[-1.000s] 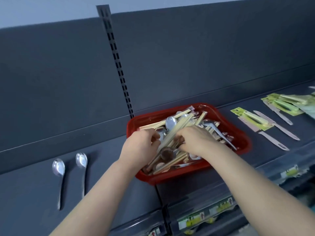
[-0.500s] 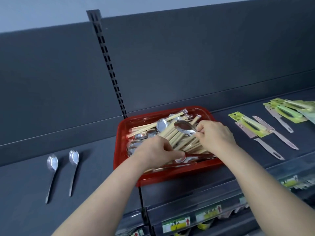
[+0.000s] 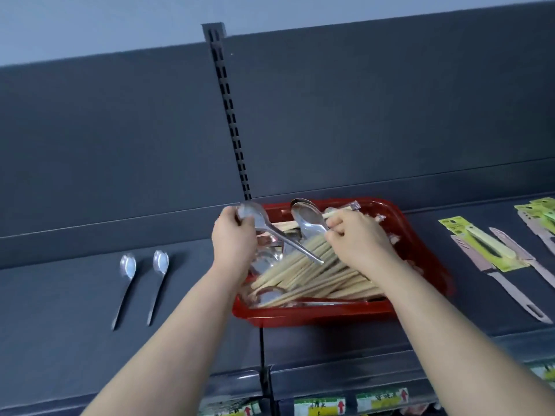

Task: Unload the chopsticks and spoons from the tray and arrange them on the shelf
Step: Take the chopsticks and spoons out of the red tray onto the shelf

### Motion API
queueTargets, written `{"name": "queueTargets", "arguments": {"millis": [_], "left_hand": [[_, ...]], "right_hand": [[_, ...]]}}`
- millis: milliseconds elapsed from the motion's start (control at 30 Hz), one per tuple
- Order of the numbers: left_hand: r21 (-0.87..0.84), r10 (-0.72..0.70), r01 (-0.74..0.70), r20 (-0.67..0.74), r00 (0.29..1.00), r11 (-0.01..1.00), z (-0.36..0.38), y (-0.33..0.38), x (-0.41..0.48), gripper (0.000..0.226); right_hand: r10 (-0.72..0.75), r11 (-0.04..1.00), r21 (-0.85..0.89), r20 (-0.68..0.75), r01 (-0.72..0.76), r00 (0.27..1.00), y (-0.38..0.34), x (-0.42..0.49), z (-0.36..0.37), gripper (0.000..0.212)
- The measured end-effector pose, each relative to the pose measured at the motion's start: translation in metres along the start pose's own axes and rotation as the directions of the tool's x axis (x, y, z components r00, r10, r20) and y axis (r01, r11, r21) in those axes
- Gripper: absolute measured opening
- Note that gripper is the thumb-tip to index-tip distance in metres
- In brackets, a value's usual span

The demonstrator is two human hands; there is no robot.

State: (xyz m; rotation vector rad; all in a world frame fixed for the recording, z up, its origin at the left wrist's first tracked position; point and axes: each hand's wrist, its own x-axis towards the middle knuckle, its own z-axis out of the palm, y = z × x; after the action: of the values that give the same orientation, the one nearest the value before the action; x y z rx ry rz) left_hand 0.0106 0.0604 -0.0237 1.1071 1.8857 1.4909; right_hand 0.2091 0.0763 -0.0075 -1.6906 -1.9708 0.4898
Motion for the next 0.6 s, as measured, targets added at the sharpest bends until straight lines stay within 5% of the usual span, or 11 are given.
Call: {"name": "queueTargets", "arguments": {"millis": [200,333,600], "left_hand": [[0.135,-0.07,0.095,-0.176,0.982,0.986,-0.101,-0.022,0.024,0.011],[0.322,-0.142,0.191,-0.169,0.975,0.927,-0.167,-0.057,0.034,0.011],[0.592,-0.138,0.096,0.026,0.99,0.8,-0.217,-0.109,0.065,0.008]], "right_hand": [[-0.162,0.98,0.138,0.118,0.145,0.98,-0.1,0.005,0.057,0.019],[-0.228,0.972,0.105,0.195,0.21,0.954,-0.162,-0.005,0.108,0.015],[-0.017,0.997,-0.063,0.34,0.041,0.94,-0.195,-0.019,0.205,0.016]]}}
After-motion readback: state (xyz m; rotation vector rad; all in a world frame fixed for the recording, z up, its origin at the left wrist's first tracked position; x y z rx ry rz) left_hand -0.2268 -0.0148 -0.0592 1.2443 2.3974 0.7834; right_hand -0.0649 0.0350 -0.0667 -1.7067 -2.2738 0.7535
